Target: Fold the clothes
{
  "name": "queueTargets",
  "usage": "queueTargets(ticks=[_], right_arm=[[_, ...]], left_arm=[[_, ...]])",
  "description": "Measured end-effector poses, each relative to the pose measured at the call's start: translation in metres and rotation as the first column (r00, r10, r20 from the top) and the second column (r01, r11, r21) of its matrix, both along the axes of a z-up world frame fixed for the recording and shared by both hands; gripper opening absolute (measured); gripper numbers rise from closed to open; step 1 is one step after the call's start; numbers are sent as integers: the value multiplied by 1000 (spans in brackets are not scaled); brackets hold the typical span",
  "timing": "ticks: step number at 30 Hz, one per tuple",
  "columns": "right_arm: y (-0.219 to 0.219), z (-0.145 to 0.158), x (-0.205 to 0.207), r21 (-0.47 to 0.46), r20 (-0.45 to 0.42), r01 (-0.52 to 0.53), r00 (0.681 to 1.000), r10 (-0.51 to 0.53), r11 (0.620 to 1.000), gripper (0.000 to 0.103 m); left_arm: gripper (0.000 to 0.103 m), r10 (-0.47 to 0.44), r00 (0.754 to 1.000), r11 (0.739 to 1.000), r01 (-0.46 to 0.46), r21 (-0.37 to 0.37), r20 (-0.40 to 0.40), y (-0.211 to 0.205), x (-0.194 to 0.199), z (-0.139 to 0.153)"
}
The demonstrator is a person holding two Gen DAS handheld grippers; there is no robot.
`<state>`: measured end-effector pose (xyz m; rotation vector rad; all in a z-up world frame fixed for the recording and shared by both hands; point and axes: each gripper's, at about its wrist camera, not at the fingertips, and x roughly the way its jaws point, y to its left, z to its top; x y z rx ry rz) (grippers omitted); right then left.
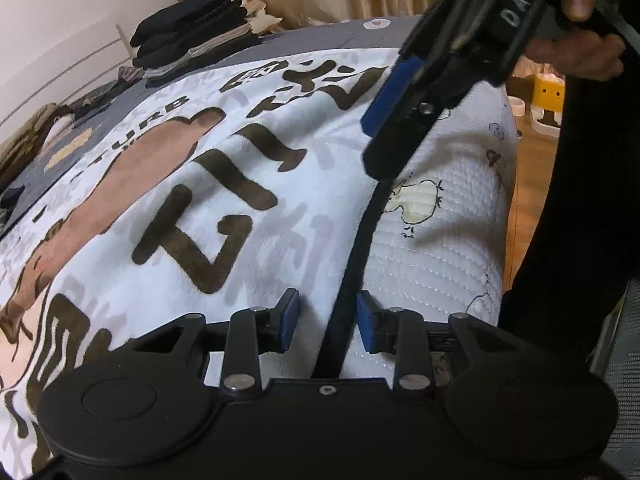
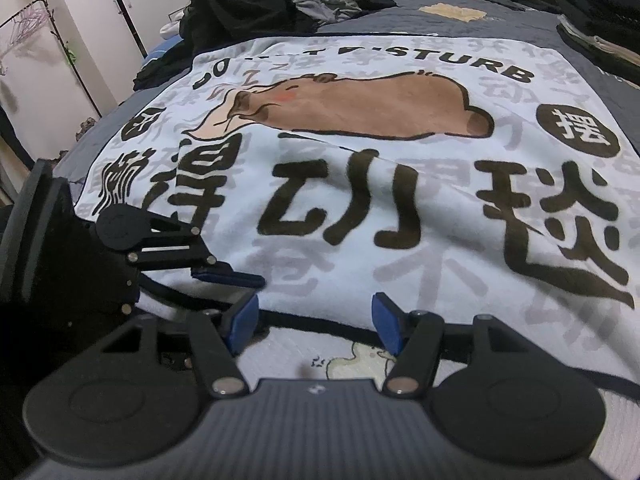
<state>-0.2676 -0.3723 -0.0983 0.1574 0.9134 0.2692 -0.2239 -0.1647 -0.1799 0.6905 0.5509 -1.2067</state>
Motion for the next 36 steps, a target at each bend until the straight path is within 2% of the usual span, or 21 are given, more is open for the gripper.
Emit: queueTargets(ticks=[1,3,7,11,17,19,22,24,27,32,36], right_arm=[[-1,0,-1,1,0,2,1000,-2,1000,62],[-3,-1,-2,1,0,7,1000,-7,1000,62],[-6,0,-5,11,0,11,1000,-11,1000,62],[-11,2,-9,36,8,11,1000,-11,999,62],[-11,2,-7,30,1,1,1000,-1,1000,62],[-9,2,-7,27,2,-10,1000,10,1000,62],[-8,4,-5,30,9,-7,1000,6,1000,62],[-8,7,-3,40,25,2,1000,-3,999,62],[-2,13,2,49,48,3,999,-5,999,62],[19,23,16,55,85,-20,996,15,998,62],[43,32,33,80,103,-59,993,51,995,62]], left_arm=[[26,8,1000,1000,-8,-1,-16,0,1,0],[14,9,1000,1000,-9,-3,-23,0,3,2],[11,25,998,1000,-26,-16,-64,4,6,12],[11,-32,993,999,28,-39,-113,17,-3,29],[10,-42,987,998,50,49,-153,18,-5,19],[11,-32,988,998,41,56,-153,16,-6,17],[21,-36,986,999,42,33,-160,18,-8,23],[32,-28,986,1000,28,0,-166,23,-8,31],[40,6,986,1000,-11,-29,-165,35,-2,40],[40,134,969,988,-145,-42,-207,71,18,50],[40,245,937,963,-265,-50,-249,108,35,58]])
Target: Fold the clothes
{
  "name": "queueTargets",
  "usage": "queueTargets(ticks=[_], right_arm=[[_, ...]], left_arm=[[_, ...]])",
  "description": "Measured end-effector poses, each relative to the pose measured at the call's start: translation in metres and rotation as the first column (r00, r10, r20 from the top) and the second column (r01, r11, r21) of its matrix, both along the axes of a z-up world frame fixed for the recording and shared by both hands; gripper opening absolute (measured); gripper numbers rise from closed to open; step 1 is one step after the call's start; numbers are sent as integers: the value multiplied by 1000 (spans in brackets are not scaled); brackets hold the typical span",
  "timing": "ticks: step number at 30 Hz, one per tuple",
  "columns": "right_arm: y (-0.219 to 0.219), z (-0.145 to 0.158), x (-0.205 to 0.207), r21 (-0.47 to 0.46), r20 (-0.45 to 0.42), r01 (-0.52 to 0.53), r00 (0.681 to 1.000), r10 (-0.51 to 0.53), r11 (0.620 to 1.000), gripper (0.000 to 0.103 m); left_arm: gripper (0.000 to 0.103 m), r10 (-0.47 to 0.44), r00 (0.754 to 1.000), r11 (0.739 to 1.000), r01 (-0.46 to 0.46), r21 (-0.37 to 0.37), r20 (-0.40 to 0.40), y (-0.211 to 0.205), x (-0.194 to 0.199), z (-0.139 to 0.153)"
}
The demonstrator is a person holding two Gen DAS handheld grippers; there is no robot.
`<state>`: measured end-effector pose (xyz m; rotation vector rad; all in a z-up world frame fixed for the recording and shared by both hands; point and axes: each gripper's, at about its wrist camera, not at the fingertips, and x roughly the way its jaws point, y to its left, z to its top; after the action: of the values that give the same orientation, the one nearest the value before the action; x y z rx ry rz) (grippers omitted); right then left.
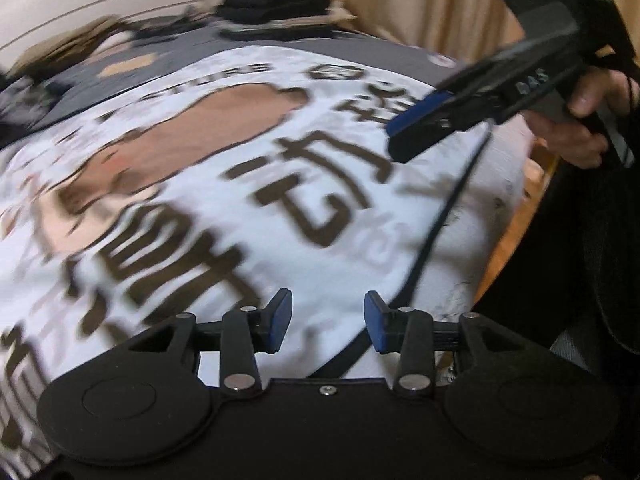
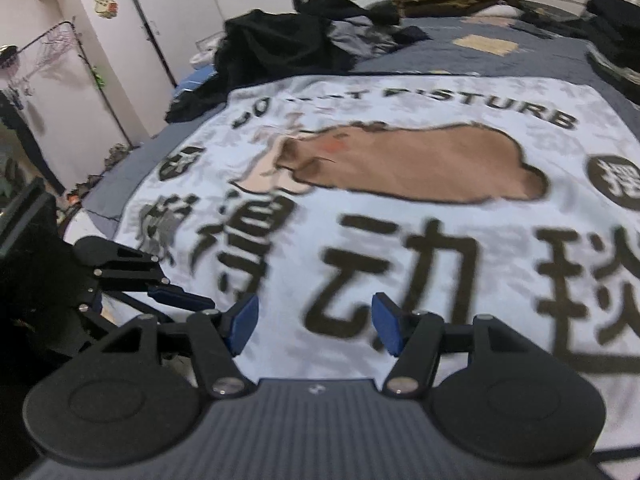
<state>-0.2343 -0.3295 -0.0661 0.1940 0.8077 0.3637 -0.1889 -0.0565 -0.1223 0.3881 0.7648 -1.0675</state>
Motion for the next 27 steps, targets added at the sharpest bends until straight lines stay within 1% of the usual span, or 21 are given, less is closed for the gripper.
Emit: queueTargets(ticks=[4,7,10,13,16,19,21,24,27], right_arm=[[30,5,19,12,6,-53,999,53,999,62],[55,8,31,11,7,-91,996,91,996,62],[78,10,43,19,2,-130,992,130,991,62],[100,9,53,21,-6,-168,986,168,986,62],[122,7,61,20,-18,-206,978,206,978,62],[146,4,65,8,-21,-242,970,242,970,62],[161,3,69,13,-24,-265,964,266,964,62],[180,1,72,27,-20,-295,955,296,955,62],[194,0,73,46,-12,-311,950,312,949,62]], left_arm=[[40,127,991,992,-128,-12,-37,43,13,6],[40,216,975,976,-217,-15,-43,78,17,8],[41,303,951,952,-305,-31,-56,112,21,8],[41,371,927,927,-373,-27,-53,136,23,6],[41,439,897,897,-441,-23,-50,159,24,3],[43,521,852,853,-522,-14,-49,184,26,1],[46,582,812,812,-583,-6,-48,203,27,-1],[46,674,737,738,-675,2,-51,233,29,-1],[46,756,652,653,-757,10,-57,262,32,-1]])
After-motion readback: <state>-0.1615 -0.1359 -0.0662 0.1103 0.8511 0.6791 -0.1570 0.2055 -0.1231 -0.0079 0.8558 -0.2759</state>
